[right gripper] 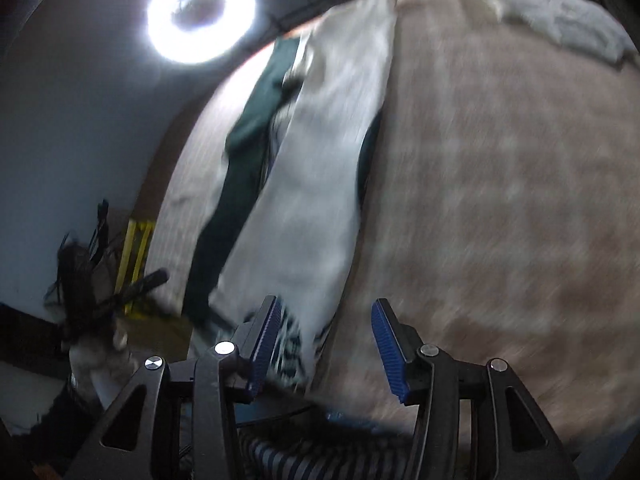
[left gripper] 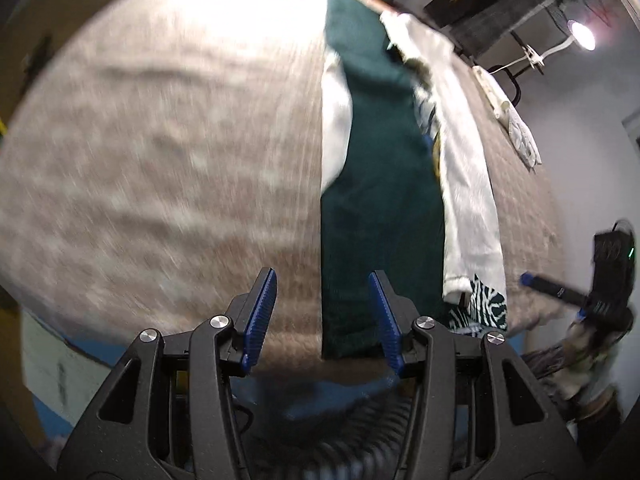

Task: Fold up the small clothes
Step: 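Move both tools to the hem end of the strip and grip it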

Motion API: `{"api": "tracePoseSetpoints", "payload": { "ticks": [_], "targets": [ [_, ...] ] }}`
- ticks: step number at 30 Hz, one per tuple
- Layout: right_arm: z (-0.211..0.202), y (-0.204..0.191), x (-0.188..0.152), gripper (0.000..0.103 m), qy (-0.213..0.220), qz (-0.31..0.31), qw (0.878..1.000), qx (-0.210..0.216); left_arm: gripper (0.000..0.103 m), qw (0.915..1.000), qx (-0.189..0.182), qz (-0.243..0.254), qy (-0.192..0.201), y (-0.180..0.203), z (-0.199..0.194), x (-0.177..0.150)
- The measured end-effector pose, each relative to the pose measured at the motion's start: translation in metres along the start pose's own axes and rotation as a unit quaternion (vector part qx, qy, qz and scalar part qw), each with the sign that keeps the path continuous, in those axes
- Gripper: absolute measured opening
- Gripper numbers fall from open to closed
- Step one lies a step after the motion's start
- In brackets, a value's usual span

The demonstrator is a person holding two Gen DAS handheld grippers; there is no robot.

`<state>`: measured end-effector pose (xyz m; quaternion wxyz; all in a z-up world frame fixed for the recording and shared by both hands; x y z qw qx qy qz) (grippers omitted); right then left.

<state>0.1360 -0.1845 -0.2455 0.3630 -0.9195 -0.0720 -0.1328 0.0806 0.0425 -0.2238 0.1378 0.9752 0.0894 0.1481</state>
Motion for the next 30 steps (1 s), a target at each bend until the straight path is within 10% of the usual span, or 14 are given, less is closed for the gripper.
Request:
{"api": "tracePoseSetpoints", "payload": {
  "ticks": [9, 11, 14, 17, 30],
  "targets": [
    [0.036, -0.002, -0.033, 0.046, -0.040, 0.014, 0.999, 0.032, 0.047, 0.9995, -0.026, -0.005, -0.018, 0.004, 0.008, -0.011],
    [0.037, -0.004, -0.034, 0.045, -0.040, 0.008, 0.999, 0.037, 0.014, 0.9994, -0.028, 0.003, -0.022, 0.007, 0.010, -0.010],
    [0.043, -0.008, -0.036, 0.016, -0.051, 0.007, 0.997, 0.058, 0.002, 0.9987, -0.037, 0.003, -0.034, 0.010, 0.017, -0.011],
    [0.052, -0.006, -0.041, 0.000, -0.061, 0.015, 0.996, 0.066, 0.000, 0.9991, -0.034, 0.021, -0.015, 0.015, 0.008, -0.010],
    [0.037, -0.005, -0.044, 0.000, -0.058, 0.000, 0.997, 0.052, 0.000, 0.9993, -0.019, 0.027, -0.015, 0.009, 0.002, -0.021]
  ]
}}
Point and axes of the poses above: each gripper's, at about its wrist camera, not at the fingertips, and z roughly the way its jaws point, y to its right, x to its top, the point moved 9 cm from there along z, roughly the way its jaws point, and after that the axes turned 10 degrees about x, right-handed, at the moved point
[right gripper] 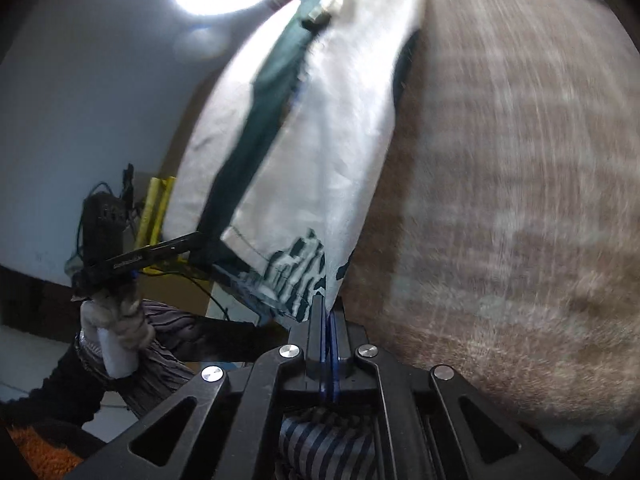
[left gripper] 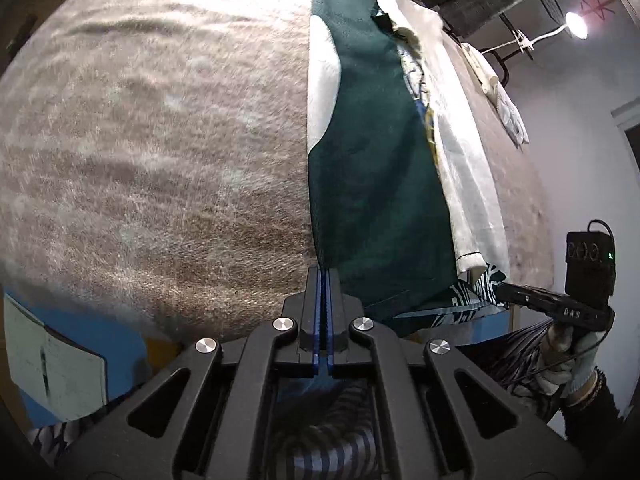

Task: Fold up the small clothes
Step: 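Move both tools to the hem end of the strip and grip it, then lift the hem end with both tools and fold it toward the collar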

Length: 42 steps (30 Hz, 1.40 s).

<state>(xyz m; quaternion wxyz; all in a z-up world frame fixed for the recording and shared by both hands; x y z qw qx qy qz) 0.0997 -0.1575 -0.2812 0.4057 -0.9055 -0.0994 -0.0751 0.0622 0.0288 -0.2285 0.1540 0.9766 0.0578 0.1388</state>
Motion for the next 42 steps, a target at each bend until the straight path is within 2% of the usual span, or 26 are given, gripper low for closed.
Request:
{"api": "tracePoseSetpoints", "payload": {
  "ticks": [7, 10, 15, 19, 27, 32, 42],
  "targets": [
    [-0.021, -0.004, 0.015, 0.000, 0.022, 0.013, 0.999, 0.037, 0.000, 0.9998, -0.016, -0.002, 0.014, 0.012, -0.013, 0.016],
    [-0.031, -0.005, 0.025, 0.000, 0.035, 0.019, 0.998, 0.048, 0.000, 0.9994, -0.022, -0.004, 0.027, 0.019, -0.021, 0.032],
    [-0.049, -0.008, 0.055, 0.000, 0.064, 0.018, 0.996, 0.054, 0.000, 0.9976, -0.023, 0.001, 0.065, 0.029, -0.040, 0.075],
    [-0.059, -0.012, 0.083, 0.000, 0.082, 0.013, 0.995, 0.057, 0.000, 0.9966, -0.020, -0.003, 0.080, 0.032, -0.042, 0.111],
    [-0.068, -0.003, 0.151, 0.000, 0.115, 0.017, 0.992, 0.052, 0.000, 0.9955, 0.004, -0.004, 0.095, 0.034, -0.018, 0.178],
    [-0.061, 0.017, 0.191, 0.000, 0.127, 0.036, 0.990, 0.055, 0.000, 0.9967, 0.008, -0.024, 0.077, 0.026, 0.014, 0.203],
    [-0.033, 0.051, 0.217, 0.000, 0.109, 0.070, 0.991, 0.036, 0.000, 0.9969, 0.017, -0.038, 0.066, 0.015, 0.042, 0.224]
  ]
}}
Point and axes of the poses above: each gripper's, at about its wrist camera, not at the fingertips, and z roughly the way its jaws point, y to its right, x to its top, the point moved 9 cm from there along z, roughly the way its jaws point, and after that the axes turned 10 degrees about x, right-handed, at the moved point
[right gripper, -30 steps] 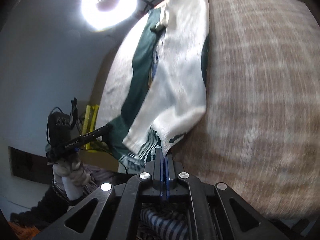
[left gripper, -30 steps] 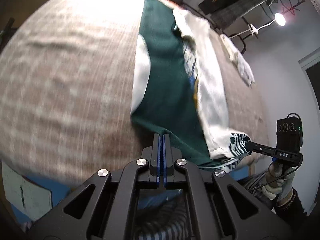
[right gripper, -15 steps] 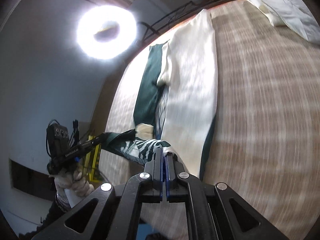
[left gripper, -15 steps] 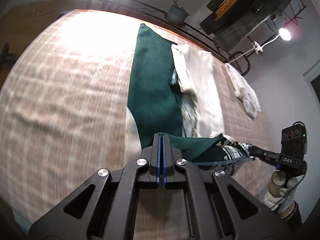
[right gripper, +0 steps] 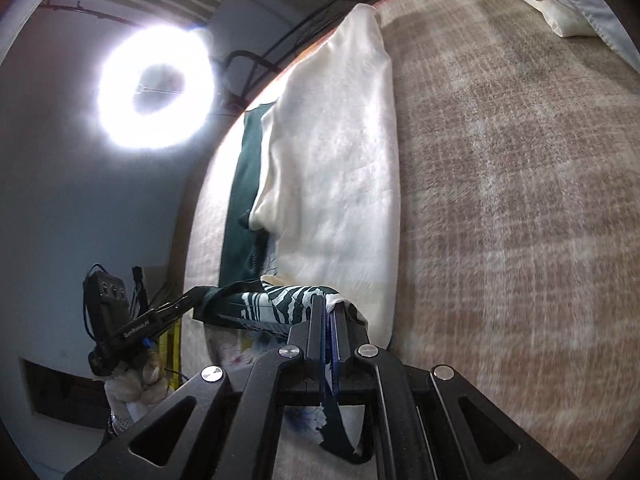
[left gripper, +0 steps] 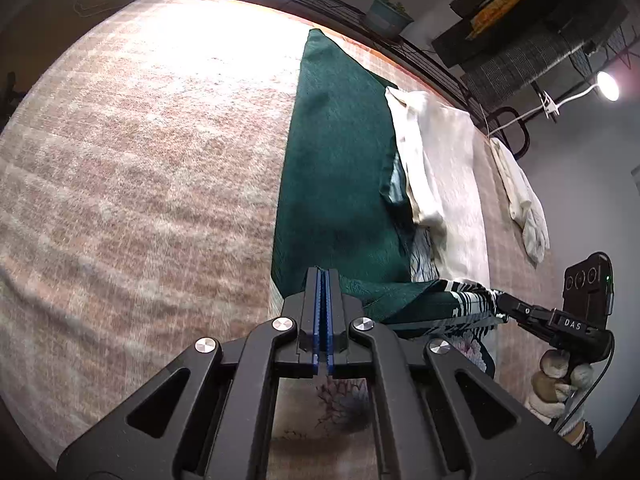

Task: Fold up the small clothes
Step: 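Lift the hem end with both tools and fold it toward the collar, then open both tools and release the folded hem end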

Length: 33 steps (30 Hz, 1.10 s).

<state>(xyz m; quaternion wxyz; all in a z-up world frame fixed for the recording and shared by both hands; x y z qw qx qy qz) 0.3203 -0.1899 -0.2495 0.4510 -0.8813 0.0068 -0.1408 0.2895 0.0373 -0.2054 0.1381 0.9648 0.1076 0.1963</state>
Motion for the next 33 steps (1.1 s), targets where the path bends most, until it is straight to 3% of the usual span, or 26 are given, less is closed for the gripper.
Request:
{"api": "tracePoseSetpoints", "payload": {
  "ticks": [3, 5, 6, 7, 12, 21, 25, 29, 33],
  "targets": [
    [-0.001, 0.004, 0.002, 0.004, 0.001, 0.000, 1.000, -0.007, 0.000, 0.9999, 0.011, -0.005, 0.004, -0.005, 0.003, 0.007],
    [-0.006, 0.004, 0.004, 0.011, 0.006, -0.010, 0.999, -0.031, 0.016, 0.9998, 0.016, -0.008, 0.001, -0.009, 0.003, 0.011],
    [-0.009, 0.003, 0.005, 0.027, 0.010, -0.019, 0.999, -0.044, 0.021, 0.9998, 0.013, -0.011, 0.006, -0.011, 0.000, 0.013],
    [-0.014, 0.001, 0.007, 0.032, 0.018, -0.028, 0.998, -0.055, 0.026, 0.9998, 0.013, -0.012, 0.013, -0.012, -0.003, 0.014],
    [-0.033, -0.009, 0.009, 0.032, 0.036, -0.065, 0.995, -0.069, 0.026, 0.9990, 0.028, 0.010, 0.033, -0.012, -0.013, 0.015],
    [-0.024, -0.007, 0.008, 0.032, 0.028, -0.080, 0.993, -0.088, 0.026, 0.9957, 0.059, 0.040, 0.059, -0.007, -0.009, 0.023],
    [-0.024, -0.011, 0.021, 0.034, 0.034, -0.101, 0.989, -0.104, 0.026, 0.9944, 0.059, 0.046, 0.075, 0.001, -0.011, 0.043],
    [-0.021, -0.009, 0.042, 0.036, 0.038, -0.111, 0.986, -0.121, 0.035, 0.9930, 0.063, 0.053, 0.085, 0.007, -0.004, 0.073],
    [-0.017, 0.000, 0.072, 0.038, 0.041, -0.116, 0.982, -0.142, 0.035, 0.9942, 0.052, 0.049, 0.081, 0.011, 0.012, 0.100]
  ]
}}
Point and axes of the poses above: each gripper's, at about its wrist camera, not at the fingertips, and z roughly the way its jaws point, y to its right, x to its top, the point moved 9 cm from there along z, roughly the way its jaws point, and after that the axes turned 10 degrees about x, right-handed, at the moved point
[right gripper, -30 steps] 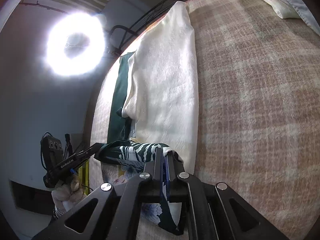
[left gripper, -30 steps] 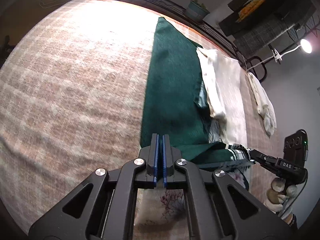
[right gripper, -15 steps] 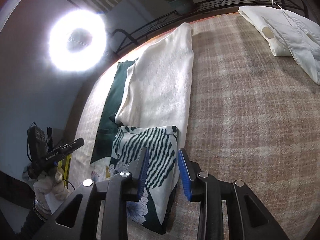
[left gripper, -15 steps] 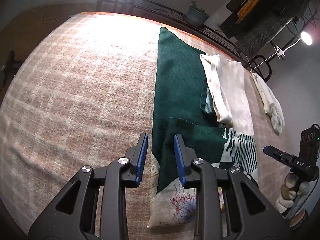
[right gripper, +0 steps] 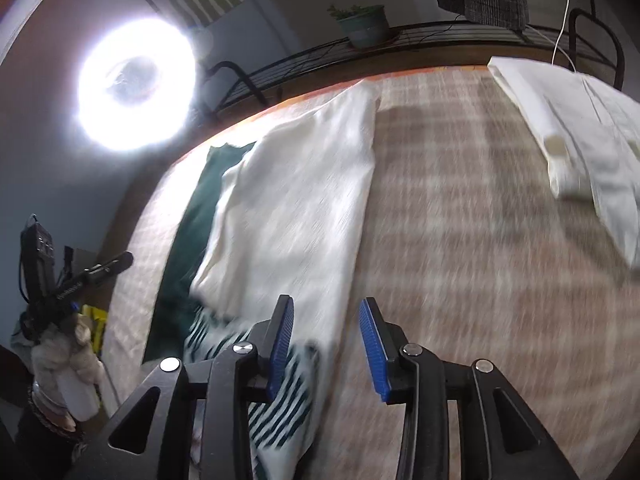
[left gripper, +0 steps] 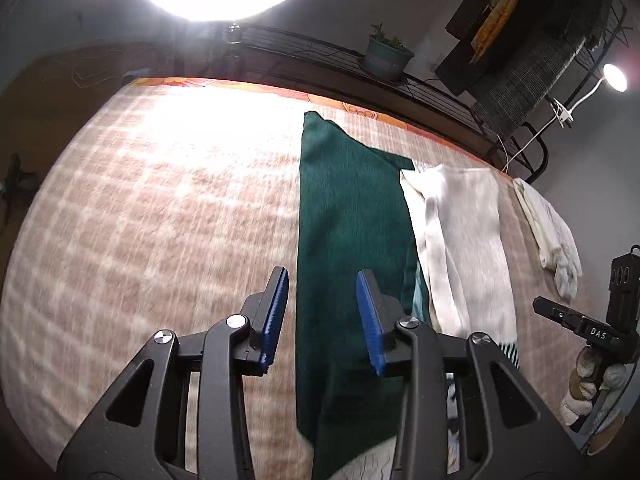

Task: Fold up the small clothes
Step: 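Open both tools and release the folded hem end, then grip the folded end with the right tool while the left tool grips the green edge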

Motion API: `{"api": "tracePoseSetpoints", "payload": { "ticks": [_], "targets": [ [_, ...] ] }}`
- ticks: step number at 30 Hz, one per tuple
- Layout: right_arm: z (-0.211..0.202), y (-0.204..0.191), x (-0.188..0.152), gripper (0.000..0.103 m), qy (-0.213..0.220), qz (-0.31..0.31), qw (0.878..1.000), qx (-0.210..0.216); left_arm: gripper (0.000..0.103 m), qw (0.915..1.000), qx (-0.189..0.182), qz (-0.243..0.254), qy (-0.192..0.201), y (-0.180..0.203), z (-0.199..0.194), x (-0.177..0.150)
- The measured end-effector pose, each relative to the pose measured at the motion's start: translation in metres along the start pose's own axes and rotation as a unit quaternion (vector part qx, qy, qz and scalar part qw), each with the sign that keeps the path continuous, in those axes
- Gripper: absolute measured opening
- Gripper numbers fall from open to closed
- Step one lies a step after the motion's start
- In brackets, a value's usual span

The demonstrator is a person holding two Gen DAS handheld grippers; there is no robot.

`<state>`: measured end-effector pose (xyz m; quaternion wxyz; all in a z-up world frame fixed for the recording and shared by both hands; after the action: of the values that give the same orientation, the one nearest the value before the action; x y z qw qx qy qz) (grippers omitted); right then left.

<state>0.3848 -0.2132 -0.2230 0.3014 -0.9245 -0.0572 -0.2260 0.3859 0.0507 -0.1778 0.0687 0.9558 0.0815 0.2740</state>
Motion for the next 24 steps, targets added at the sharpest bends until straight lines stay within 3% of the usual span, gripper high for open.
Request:
{"api": "tracePoseSetpoints", "payload": {
  "ticks": [2, 5, 11, 14, 17, 19, 21, 24],
  "targets": [
    [0.008, 0.008, 0.018, 0.040, 0.003, -0.001, 1.000, 0.000, 0.035, 0.9999, -0.008, -0.008, -0.004, 0.002, 0.012, 0.012],
    [0.018, 0.020, 0.051, 0.055, 0.012, 0.002, 1.000, 0.010, 0.036, 0.9999, -0.010, -0.009, -0.005, 0.004, 0.032, 0.030],
    [0.039, 0.048, 0.116, 0.058, 0.057, 0.044, 0.995, 0.061, 0.036, 0.9982, -0.034, -0.046, -0.018, 0.000, 0.076, 0.064],
    [0.062, 0.063, 0.140, 0.056, 0.057, 0.067, 0.992, 0.087, 0.036, 0.9972, -0.041, -0.056, -0.028, 0.002, 0.097, 0.078],
    [0.082, 0.063, 0.153, 0.039, 0.048, 0.061, 0.991, 0.106, 0.036, 0.9964, -0.053, -0.057, -0.032, 0.009, 0.115, 0.089],
    [0.096, 0.060, 0.160, 0.011, 0.035, 0.058, 0.990, 0.121, 0.036, 0.9965, -0.055, -0.053, -0.033, 0.016, 0.123, 0.095],
    [0.098, 0.052, 0.163, 0.002, 0.035, 0.046, 0.991, 0.123, 0.036, 0.9971, -0.055, -0.049, -0.020, 0.022, 0.124, 0.100],
    [0.082, 0.019, 0.166, 0.000, 0.064, -0.047, 0.988, 0.134, 0.036, 0.9979, -0.049, -0.041, -0.015, 0.027, 0.129, 0.104]
  ]
}}
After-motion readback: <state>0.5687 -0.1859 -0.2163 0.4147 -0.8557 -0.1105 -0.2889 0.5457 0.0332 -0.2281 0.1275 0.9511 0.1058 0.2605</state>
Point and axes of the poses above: each gripper's, at about its wrist camera, not at the fingertips, and z roughly the way its jaws point, y to its right, x to its top, the point moved 9 cm from there along z, roughly the way its jaws point, and after that the axes turned 10 degrees about x, right-handed, at the moved point
